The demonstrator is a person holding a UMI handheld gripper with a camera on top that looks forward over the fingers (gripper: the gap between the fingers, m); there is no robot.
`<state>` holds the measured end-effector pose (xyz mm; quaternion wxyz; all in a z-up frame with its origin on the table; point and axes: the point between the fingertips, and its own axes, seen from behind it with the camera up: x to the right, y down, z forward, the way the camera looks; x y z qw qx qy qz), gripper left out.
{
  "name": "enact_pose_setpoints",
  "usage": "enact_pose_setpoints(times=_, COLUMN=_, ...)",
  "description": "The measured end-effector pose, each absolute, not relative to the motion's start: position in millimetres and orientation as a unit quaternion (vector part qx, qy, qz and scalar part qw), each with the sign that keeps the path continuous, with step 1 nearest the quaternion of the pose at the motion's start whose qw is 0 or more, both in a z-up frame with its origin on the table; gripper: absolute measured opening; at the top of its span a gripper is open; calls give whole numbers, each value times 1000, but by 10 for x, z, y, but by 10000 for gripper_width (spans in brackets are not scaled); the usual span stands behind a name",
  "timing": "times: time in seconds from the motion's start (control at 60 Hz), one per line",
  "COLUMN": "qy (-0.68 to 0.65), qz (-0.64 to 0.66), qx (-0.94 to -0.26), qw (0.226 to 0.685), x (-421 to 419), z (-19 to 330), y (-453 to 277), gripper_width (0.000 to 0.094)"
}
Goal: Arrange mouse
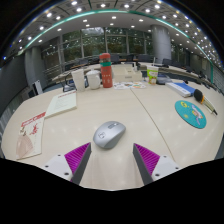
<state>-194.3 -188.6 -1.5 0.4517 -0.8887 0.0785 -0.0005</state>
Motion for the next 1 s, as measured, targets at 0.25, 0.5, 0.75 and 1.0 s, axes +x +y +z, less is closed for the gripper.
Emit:
enact_pose_setpoints(times=0.25, qy=63, qz=-8, qx=-891, qw=450, x=-2058, z=-106, y=-1240, gripper_width=842)
enact_pose_setpoints(times=0.5, qy=54, qz=-41, qx=-891, qw=448, x=-1965, z=-129, y=-979, gripper_width=495)
enact_pose_setpoints(times=0.75, qy=27, qz=-31, qx=-897, qw=440, x=-1960, z=-89, y=-999, gripper_width=367)
enact_pose_setpoints(times=1.0, qy=5, qz=34, qx=-844, qw=536, x=-1686, z=1380, y=-903, gripper_width=357)
